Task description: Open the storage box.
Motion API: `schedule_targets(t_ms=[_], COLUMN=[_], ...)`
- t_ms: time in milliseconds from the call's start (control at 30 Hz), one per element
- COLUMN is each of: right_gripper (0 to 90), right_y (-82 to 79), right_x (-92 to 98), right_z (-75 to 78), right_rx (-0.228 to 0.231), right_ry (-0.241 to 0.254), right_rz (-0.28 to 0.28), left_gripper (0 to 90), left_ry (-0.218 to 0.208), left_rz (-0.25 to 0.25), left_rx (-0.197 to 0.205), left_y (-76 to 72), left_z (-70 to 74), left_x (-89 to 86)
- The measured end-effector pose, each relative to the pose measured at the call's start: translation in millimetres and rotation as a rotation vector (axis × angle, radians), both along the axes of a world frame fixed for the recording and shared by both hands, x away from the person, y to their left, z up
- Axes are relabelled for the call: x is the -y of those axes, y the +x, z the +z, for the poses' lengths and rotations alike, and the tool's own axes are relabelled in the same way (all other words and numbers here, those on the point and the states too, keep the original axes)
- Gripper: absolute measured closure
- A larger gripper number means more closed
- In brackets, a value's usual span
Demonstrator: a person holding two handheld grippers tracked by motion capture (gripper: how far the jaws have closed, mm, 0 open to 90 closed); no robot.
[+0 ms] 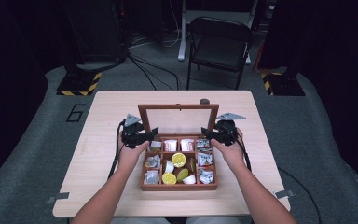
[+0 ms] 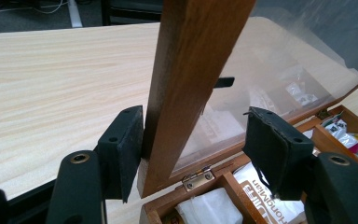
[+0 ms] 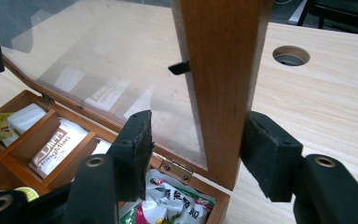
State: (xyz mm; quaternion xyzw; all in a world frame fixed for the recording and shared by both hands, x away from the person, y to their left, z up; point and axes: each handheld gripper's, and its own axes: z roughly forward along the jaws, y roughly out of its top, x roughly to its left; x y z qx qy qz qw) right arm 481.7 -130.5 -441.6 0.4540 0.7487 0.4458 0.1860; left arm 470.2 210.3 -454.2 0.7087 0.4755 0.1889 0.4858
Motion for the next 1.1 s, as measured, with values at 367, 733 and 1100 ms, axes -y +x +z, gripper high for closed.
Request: schedule_targets(t_ms=[367, 733, 1100], right_gripper=[43.6, 43.4, 43.9], right_y=[2.7, 6.6, 11.4], right_x=[-2.0, -3.5, -6.9], right_z=[-3.7, -7.5, -10.9], right_rx=[0.000, 0.004, 0.004], right_ry=[-0.013, -0.032, -0.036], right_rz=[-0.009, -0.019, -0.044], left_gripper=[37.7, 37.9, 39.3], left_ry=[0.005, 0.002, 0.005], left_rz=[0.007, 0.011, 0.024], left_rx=[-0.016, -0.038, -0.044], left_y=[4.3, 10.8, 14.5], left_z=[-6.0, -12.0, -13.1], left_x=[1.1, 1.9, 2.5])
